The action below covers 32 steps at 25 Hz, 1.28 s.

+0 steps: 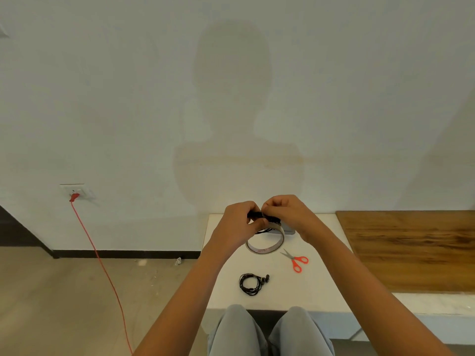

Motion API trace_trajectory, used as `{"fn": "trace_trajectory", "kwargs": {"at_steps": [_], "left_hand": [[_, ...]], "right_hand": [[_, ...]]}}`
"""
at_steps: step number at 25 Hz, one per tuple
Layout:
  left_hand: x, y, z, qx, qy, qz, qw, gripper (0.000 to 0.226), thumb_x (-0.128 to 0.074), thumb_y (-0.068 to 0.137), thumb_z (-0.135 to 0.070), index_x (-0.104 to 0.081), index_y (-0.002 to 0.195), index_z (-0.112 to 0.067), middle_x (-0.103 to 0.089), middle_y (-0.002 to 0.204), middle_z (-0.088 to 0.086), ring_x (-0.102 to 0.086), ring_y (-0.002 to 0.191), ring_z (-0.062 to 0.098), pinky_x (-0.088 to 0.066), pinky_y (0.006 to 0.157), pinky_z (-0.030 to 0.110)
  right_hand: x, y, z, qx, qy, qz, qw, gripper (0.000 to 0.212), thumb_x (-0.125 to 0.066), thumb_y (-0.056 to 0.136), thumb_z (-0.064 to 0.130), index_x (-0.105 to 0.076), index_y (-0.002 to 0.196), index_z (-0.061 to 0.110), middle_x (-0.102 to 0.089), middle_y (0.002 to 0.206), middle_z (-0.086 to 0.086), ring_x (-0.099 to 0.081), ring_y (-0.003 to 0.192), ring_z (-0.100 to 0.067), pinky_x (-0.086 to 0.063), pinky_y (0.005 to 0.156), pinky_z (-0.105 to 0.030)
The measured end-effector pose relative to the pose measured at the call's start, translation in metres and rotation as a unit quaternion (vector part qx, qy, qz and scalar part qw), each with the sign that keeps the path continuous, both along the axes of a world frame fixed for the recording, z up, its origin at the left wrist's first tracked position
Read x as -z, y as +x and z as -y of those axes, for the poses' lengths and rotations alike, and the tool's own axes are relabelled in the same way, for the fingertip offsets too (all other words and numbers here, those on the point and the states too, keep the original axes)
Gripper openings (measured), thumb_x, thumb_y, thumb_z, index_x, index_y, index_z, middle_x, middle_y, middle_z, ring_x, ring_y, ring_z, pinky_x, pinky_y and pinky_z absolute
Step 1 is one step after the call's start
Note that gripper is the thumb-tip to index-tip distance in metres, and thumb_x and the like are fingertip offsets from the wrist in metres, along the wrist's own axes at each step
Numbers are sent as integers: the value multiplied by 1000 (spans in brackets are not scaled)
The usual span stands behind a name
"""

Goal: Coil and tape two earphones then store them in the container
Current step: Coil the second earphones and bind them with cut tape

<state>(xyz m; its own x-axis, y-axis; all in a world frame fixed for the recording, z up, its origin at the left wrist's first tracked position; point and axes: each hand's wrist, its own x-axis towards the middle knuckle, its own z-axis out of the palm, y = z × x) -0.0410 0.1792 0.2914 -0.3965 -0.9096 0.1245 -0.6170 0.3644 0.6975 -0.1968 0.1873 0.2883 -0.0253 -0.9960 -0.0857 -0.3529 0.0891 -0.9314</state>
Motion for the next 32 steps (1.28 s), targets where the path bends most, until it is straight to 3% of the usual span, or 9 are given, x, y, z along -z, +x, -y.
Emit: {"fn": "trace_trajectory", "kwargs": {"at_steps": [6,10,13,16,18,21,26,29,32], "left_hand": [[6,-5,-7,-48,-17,-40,998,26,-75,81,-24,-58,99,-13,-67,95,0,-52,70,3,-38,57,8],[4,-9,-13,-53,-51,-75,994,12,-71,84,-17,-64,92,-12,-59,76,-11,-50,57,-11,-37,56,5],[4,-9,-13,-65,-56,-112,990,6,-71,83,-12,-68,88,-11,-57,70,-13,-49,57,-16,-36,56,3],[5,-7,-8,-105,-45,-147,983,4,-72,82,-11,-69,85,-10,-58,68,-13,-51,57,-12,-37,56,3],[9,-3,-3,-150,-17,-172,973,6,-72,82,-17,-70,85,-12,-63,71,-11,-54,59,-2,-40,56,7],[18,1,6,-185,52,-222,956,9,-72,81,-23,-73,84,-15,-70,77,-4,-62,70,7,-45,60,13],[29,-3,3,-173,259,-357,880,12,-69,85,-18,-74,84,-8,-68,66,-1,-57,57,9,-43,57,23],[34,0,8,-184,318,-332,869,16,-71,82,-21,-69,71,-9,-55,57,1,-46,53,15,-41,56,28],[35,4,14,-191,367,-263,872,16,-73,79,-23,-67,68,-12,-63,60,-2,-58,58,9,-44,63,27]], "right_hand": [[-12,-10,19,-38,130,-71,988,24,-61,80,14,-67,84,-9,-58,73,-13,-50,69,-18,-44,69,-32],[-21,-10,25,-36,171,-21,984,13,-61,79,6,-59,67,1,-50,63,-10,-50,59,-16,-45,60,-26],[-22,-10,22,-53,131,-57,988,18,-60,84,10,-65,73,-4,-55,70,-17,-51,60,-15,-45,61,-25],[-10,-11,8,-38,9,-1,999,17,-61,90,21,-72,99,12,-71,95,-6,-65,86,-14,-51,83,-26],[7,-12,-11,2,-76,15,997,23,-67,87,27,-64,110,23,-67,108,7,-64,97,-10,-54,84,-25],[41,-5,-30,39,-86,25,995,34,-77,77,21,-59,106,25,-66,106,10,-66,93,-6,-56,79,-21],[62,4,-23,89,-113,34,989,16,-70,82,8,-62,93,18,-69,91,0,-67,82,-12,-56,73,-21],[64,-1,-16,107,-102,69,987,12,-67,83,2,-67,86,13,-69,82,-12,-68,76,-23,-59,67,-26],[65,-7,-13,107,-92,73,987,6,-69,83,6,-71,85,11,-68,79,-13,-67,70,-14,-58,63,-24]]}}
